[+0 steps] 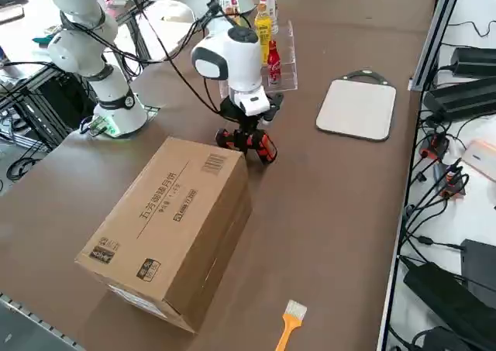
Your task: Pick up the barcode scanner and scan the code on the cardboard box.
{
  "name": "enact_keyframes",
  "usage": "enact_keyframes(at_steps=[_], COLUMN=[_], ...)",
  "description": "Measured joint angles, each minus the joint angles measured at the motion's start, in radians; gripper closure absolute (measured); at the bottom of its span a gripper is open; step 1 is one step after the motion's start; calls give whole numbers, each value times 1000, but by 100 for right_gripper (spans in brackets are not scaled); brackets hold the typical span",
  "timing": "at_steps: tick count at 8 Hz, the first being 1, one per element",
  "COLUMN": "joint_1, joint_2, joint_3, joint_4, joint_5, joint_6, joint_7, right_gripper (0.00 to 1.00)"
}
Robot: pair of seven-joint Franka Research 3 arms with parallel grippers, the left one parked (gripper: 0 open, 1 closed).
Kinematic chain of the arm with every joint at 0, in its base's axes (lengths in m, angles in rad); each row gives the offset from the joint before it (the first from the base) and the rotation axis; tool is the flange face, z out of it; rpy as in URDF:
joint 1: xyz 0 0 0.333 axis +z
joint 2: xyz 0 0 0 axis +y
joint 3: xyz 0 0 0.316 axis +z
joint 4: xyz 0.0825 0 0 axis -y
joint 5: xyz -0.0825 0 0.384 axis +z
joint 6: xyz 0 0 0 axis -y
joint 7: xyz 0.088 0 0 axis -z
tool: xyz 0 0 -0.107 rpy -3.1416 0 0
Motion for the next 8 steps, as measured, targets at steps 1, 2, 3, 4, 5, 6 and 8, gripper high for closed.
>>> enact_keyframes(at_steps=[1,2,3,4,5,6,8], joint_1=[1,1,2,3,5,6,7], joint_2=[3,6,10,14,16,17,17], joint_3=[2,5,6,8,11,12,14], joint_4=[0,0,0,0,0,0,0], joint_5=[0,0,4,6,7,7,7], joint_6=[5,9,11,13,16,18,19], joint_7=[0,0,0,0,0,0,0], right_gripper=[0,0,0,1,3,5,12])
